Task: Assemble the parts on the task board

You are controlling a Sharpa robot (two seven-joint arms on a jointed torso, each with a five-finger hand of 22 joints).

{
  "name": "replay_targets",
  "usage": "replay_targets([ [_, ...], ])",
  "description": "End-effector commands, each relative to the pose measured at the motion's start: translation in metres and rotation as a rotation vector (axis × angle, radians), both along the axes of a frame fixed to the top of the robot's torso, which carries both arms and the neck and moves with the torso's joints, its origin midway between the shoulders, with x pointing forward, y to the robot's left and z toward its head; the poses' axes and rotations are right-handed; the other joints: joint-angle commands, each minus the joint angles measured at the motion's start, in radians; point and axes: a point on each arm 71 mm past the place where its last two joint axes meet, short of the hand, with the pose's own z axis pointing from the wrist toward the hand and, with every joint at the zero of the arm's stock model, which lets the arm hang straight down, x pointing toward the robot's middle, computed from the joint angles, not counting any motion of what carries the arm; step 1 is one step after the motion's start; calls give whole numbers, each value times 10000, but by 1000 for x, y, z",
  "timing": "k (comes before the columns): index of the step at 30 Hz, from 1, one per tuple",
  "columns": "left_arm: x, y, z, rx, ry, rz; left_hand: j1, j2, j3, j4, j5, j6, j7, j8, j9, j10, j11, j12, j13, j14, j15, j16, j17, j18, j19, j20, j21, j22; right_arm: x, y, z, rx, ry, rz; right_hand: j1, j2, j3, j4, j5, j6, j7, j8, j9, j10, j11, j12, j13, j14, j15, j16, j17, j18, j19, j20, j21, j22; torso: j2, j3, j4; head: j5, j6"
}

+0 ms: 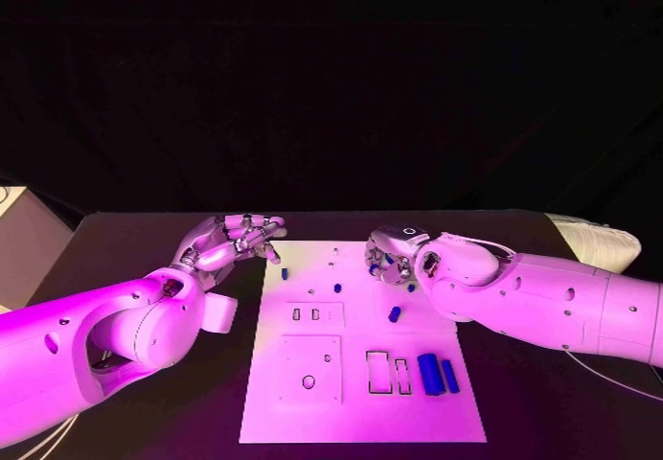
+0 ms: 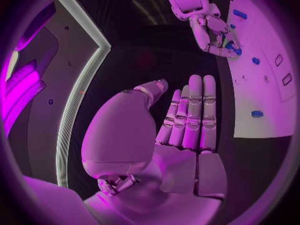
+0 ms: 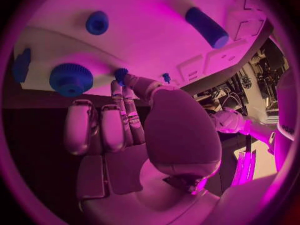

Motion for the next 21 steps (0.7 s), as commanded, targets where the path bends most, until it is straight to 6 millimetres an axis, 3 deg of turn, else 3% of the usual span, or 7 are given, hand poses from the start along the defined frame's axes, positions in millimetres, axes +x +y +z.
replay_targets([
  [1,0,-1,1,-128,-12,-178,-18,25,50,9,30,-24,55,-21,9,-32,26,-39,16,-78,7,68,9,107,-53,-11,35,8,-3,1,2,105,-564,-75,137,97,0,-66,4,51,-6,23,9,355,-296,51,188,191,-82,-42,-22,-199,9,-40,52,8,-3,5,18,0,29],
  [10,0,0,1,-142,25,-156,-9,35,64,3,28,-26,54,-22,10,-35,25,-38,16,-82,7,80,9,108,-67,-10,56,25,-10,4,17,972,-1395,-102,34,19,39,-150,392,-1,-9,76,109,395,-303,-23,239,175,-100,-28,-55,-215,29,-54,130,133,-7,-14,4,33,103],
  [17,0,-1,1,-195,43,-196,-2,37,73,-4,26,-31,53,-24,11,-41,26,-39,15,-85,7,92,10,109,-78,-9,76,39,-8,14,30,1748,-2144,-107,-50,-95,100,-258,833,-49,2,115,199,439,-294,-91,291,167,-98,-7,-90,-221,31,-57,180,215,37,8,22,48,133],
  [21,0,-2,1,-210,44,-217,8,30,80,-17,24,-35,52,-26,12,-44,25,-39,15,-91,7,102,10,110,-90,-7,96,54,-4,20,32,1904,-2243,-112,-103,-118,90,-244,856,-68,8,114,210,426,-286,-111,294,153,-92,-36,-154,-221,26,-53,180,218,31,-11,38,26,126],
])
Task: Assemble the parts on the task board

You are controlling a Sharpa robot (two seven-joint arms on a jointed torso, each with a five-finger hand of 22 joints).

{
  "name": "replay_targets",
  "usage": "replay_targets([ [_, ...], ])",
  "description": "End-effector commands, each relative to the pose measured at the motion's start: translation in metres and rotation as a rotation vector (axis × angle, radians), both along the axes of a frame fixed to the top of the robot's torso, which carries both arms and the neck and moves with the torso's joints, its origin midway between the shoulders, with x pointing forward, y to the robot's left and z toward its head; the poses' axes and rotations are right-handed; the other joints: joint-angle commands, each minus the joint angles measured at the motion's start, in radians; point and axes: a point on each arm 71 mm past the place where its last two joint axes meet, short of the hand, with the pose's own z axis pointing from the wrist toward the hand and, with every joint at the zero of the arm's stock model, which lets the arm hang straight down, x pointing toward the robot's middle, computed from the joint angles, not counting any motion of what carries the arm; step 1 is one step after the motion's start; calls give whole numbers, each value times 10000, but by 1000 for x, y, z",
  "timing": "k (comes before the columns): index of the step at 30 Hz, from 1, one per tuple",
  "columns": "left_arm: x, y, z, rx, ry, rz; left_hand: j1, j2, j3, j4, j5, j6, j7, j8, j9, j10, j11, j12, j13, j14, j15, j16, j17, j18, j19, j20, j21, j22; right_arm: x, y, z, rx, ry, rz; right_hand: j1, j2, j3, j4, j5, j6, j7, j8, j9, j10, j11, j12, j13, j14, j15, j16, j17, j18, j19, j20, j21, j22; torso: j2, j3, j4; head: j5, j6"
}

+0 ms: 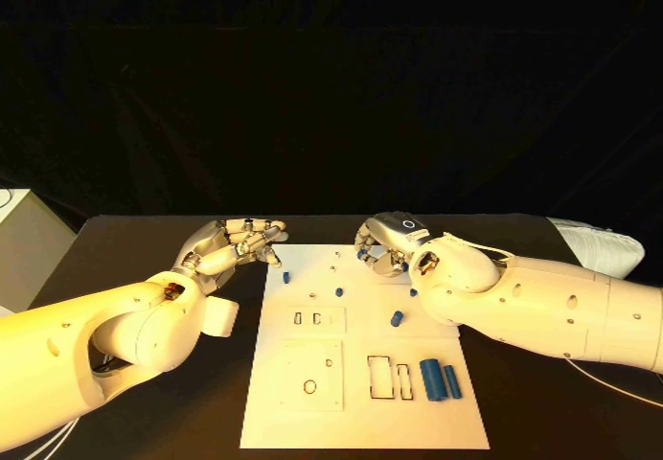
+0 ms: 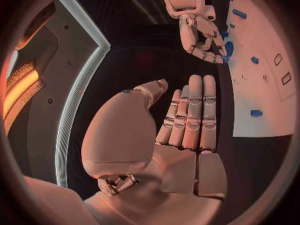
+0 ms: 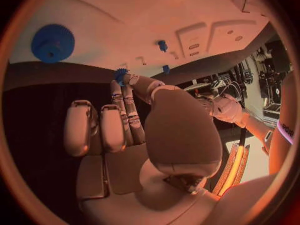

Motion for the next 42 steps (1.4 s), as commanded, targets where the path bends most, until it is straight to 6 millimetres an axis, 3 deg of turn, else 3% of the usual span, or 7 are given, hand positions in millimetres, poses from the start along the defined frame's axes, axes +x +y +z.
replay_targets([
  [1,-1,-3,1,-178,-29,-237,9,30,79,-16,24,-35,52,-26,15,-44,25,-39,16,-92,6,43,13,111,-91,-8,56,20,4,4,5,448,-568,-125,-55,-69,146,-165,15,-69,10,35,4,374,-340,-39,298,189,-57,-35,-14,-116,27,-54,33,3,7,-17,25,-31,-24],
  [13,-1,-5,2,-208,-21,-304,9,30,79,-16,24,-35,52,-26,15,-44,25,-39,16,-92,6,43,13,111,-91,-8,56,20,14,22,0,644,-493,36,-102,-90,134,-151,28,-83,11,35,14,370,-339,-51,303,183,-53,-44,-39,-120,36,-49,47,27,30,-18,36,4,-41],
  [18,-1,-5,2,-207,-25,-304,9,30,79,-16,24,-35,52,-26,15,-44,25,-39,16,-92,6,43,13,111,-91,-8,56,20,18,26,-2,638,-490,27,-115,-98,130,-148,39,-90,11,34,17,368,-339,-55,304,183,-52,-43,-40,-121,37,-48,49,32,40,-40,52,37,-47],
  [24,-1,-6,2,-213,-34,-316,9,30,79,-16,24,-35,52,-26,15,-44,25,-39,16,-92,6,43,13,111,-91,-8,56,20,22,31,-6,556,-438,31,-136,-108,125,-141,55,-99,11,32,22,364,-337,-62,306,180,-51,-46,-50,-121,38,-46,52,38,41,-34,46,101,-66],
  [28,-1,-6,3,-219,-62,-287,16,26,89,-28,23,-38,54,-27,18,-46,27,-37,17,-101,6,60,12,112,-111,-6,87,44,23,33,-9,550,-342,61,-158,-122,118,-135,64,-109,11,31,27,360,-336,-68,308,177,-49,-52,-66,-117,27,-45,40,21,52,-14,22,202,-13],
  [38,-1,-5,4,-228,-90,-271,15,29,92,-28,23,-38,55,-26,19,-45,28,-36,17,-103,7,64,12,112,-116,-5,95,50,26,35,-14,478,-218,12,-184,-138,112,-129,64,-134,14,23,32,343,-331,-82,308,170,-46,-63,-91,-112,12,-42,24,1,75,-38,97,246,-66],
  [42,-1,-5,4,-221,-102,-249,15,29,92,-28,23,-38,55,-26,19,-45,28,-36,17,-103,7,64,12,112,-116,-5,95,50,27,36,-17,447,-147,23,-184,-138,112,-129,64,-134,14,23,32,343,-331,-82,308,170,-46,-63,-91,-112,12,-42,24,1,86,-21,58,358,-62],
])
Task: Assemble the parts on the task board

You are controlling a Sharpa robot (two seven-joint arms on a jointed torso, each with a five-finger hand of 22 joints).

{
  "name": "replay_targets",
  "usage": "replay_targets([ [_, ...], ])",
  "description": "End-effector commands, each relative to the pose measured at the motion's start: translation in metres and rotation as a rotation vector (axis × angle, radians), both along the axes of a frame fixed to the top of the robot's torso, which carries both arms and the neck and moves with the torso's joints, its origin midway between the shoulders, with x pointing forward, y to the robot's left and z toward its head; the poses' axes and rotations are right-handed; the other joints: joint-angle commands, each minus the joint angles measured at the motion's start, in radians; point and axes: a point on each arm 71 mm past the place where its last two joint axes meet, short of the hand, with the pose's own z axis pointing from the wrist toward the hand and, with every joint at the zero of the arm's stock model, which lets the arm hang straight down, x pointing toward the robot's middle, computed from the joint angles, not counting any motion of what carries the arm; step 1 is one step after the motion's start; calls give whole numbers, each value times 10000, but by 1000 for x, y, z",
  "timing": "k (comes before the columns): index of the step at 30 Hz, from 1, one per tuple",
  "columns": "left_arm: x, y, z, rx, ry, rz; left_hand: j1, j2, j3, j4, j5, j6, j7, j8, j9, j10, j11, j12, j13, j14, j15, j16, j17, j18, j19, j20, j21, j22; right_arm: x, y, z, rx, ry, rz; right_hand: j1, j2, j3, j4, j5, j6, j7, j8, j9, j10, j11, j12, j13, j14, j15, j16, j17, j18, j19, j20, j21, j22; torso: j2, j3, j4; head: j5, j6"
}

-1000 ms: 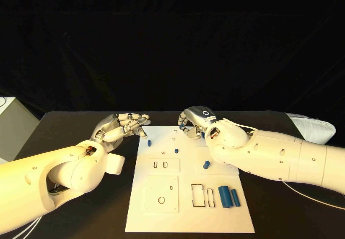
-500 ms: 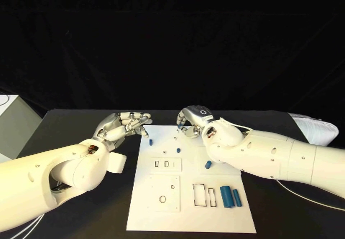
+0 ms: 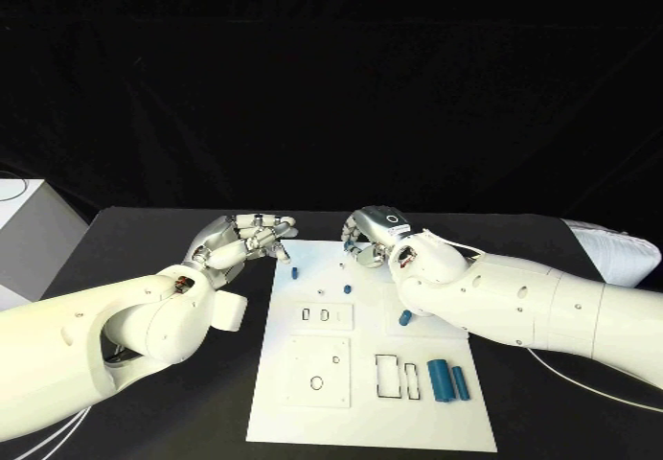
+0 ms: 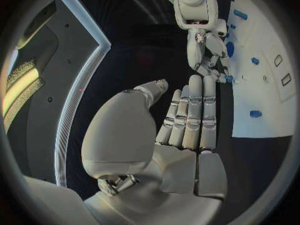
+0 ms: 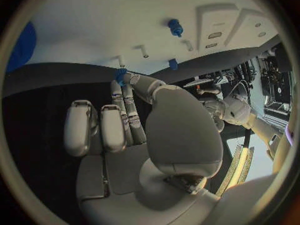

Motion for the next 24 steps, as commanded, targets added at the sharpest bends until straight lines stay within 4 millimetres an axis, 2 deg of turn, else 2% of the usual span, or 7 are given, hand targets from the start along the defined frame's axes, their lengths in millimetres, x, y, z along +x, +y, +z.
replay_targets([
  [1,-1,-2,2,-139,-97,-149,15,29,67,-2,23,-37,55,-26,10,-45,28,-36,12,-66,-30,64,16,112,-44,-4,34,15,0,1,-2,-46,78,144,-40,6,-23,7,63,-61,14,23,9,341,-332,65,299,170,-47,-63,-8,-136,13,-42,25,-9,12,9,-21,86,-9],
  [8,-1,-2,3,-141,-123,-139,20,37,79,-7,25,-35,54,-24,13,-43,27,-33,13,-70,-31,76,15,113,-57,-3,56,31,0,2,-6,-90,201,146,-46,6,-23,10,64,-64,14,23,12,339,-331,62,300,170,-46,-62,-8,-138,19,-41,33,4,8,-7,-10,98,-50],
  [24,0,-2,3,-134,-127,-125,29,45,92,-15,27,-33,53,-22,16,-42,26,-31,13,-74,-32,87,15,114,-70,-3,77,47,1,3,-11,-166,364,132,-65,6,-26,20,58,-70,15,24,19,334,-329,57,302,165,-44,-71,-30,-131,1,-39,11,-24,14,-8,-10,90,-69],
])
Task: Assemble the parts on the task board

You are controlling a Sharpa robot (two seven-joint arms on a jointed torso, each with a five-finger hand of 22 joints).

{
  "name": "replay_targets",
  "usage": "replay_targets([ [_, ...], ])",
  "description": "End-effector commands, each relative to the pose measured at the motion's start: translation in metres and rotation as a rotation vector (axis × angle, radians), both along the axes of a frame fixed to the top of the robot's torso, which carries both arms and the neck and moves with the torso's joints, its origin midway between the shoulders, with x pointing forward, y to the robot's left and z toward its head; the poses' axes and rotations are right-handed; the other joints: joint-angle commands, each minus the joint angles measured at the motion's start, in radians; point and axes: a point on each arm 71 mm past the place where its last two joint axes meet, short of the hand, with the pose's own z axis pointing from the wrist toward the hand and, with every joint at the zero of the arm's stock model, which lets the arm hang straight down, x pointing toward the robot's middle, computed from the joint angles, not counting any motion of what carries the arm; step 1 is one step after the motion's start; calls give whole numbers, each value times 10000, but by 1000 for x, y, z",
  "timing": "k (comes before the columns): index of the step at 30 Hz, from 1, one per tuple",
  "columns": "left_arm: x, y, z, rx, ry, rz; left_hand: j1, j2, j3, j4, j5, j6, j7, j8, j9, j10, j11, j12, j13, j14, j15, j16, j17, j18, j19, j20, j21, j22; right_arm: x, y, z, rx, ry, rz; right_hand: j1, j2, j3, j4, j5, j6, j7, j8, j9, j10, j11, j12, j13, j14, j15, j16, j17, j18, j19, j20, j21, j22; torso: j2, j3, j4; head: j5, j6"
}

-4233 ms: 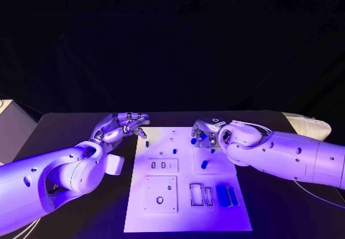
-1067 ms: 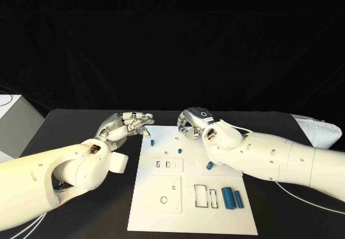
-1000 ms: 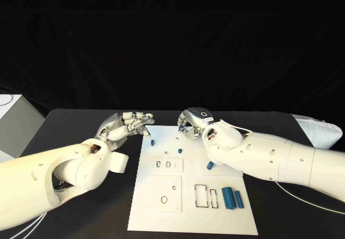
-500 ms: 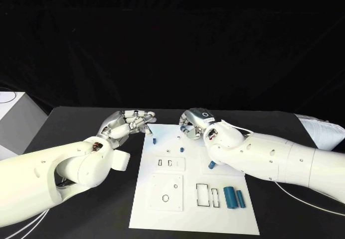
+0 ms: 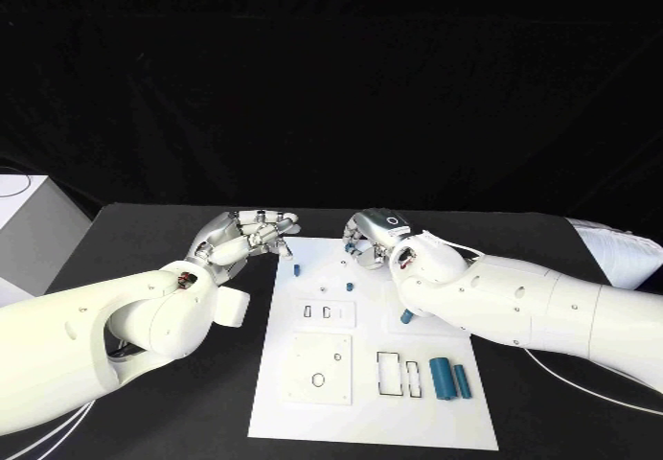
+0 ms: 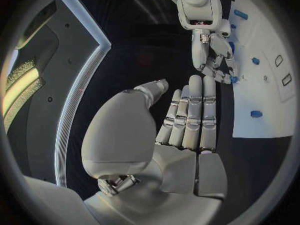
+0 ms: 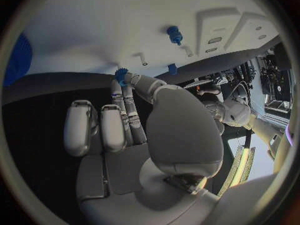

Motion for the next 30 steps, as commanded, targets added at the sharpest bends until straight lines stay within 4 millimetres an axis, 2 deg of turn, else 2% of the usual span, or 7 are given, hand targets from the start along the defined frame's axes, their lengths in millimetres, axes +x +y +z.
replay_targets([
  [1,0,-2,2,-122,-103,-129,29,45,50,28,27,-33,53,-22,8,-41,26,-31,16,-35,4,46,16,115,-71,-3,32,9,0,1,-2,-92,113,102,37,108,-25,18,30,-71,15,25,8,333,-328,25,33,165,-44,-32,-7,-134,1,-39,12,-8,4,-3,6,1,2],
  [8,0,-2,2,-122,-98,-123,29,45,50,28,27,-33,53,-22,8,-41,26,-31,16,-35,4,46,16,115,-71,-3,32,9,1,2,-3,-60,147,139,-75,36,-1,61,-47,-310,93,-83,4,54,-251,-56,-17,104,16,-137,-209,-85,-149,-2,-168,-236,2,-4,2,-1,16],
  [11,0,-1,2,-122,-92,-119,29,45,50,28,27,-33,53,-22,8,-41,26,-31,16,-35,4,46,16,115,-71,-3,32,9,2,3,-4,-20,177,187,-263,-183,72,139,-241,-813,297,-360,-65,-534,-39,-53,-181,18,183,-287,-497,12,-438,139,-536,-694,4,-6,-7,21,20],
  [17,0,-1,2,-114,-83,-103,29,45,50,28,27,-33,53,-22,8,-41,26,-31,16,-35,4,46,16,115,-71,-3,32,9,3,2,-4,-8,250,215,-421,-404,-73,238,-327,-1073,425,-514,-80,-1076,115,-50,-358,-57,320,-401,-758,156,-837,275,-1079,-1347,-2,-2,-4,39,27],
  [19,0,0,2,-112,-77,-95,29,45,50,28,27,-33,53,-22,8,-41,26,-31,16,-35,4,46,16,115,-71,-3,32,9,3,2,-4,9,254,216,-439,-466,-210,273,-385,-1218,490,-617,-101,-1417,186,-38,-430,-187,383,-621,-1133,250,-1104,337,-1460,-1793,-6,-3,-5,39,23],
  [24,0,0,2,-120,-44,-89,29,45,50,28,27,-33,53,-22,8,-41,26,-31,16,-35,4,46,16,115,-71,-3,32,9,2,-1,-4,100,205,217,-336,-456,-676,320,-465,-1411,510,-797,-139,-1963,254,0,-446,-332,443,-813,-1475,366,-1416,411,-2000,-2360,-7,2,-14,29,45],
  [30,1,1,2,-129,-15,-75,29,45,50,28,27,-33,53,-22,8,-41,26,-31,16,-35,4,46,16,115,-71,-3,32,9,-6,-12,0,354,82,220,-291,-425,-873,350,-438,-1448,489,-846,-149,-2049,246,35,-438,-368,444,-865,-1588,390,-1464,416,-2127,-2481,-21,10,-13,-2,59],
])
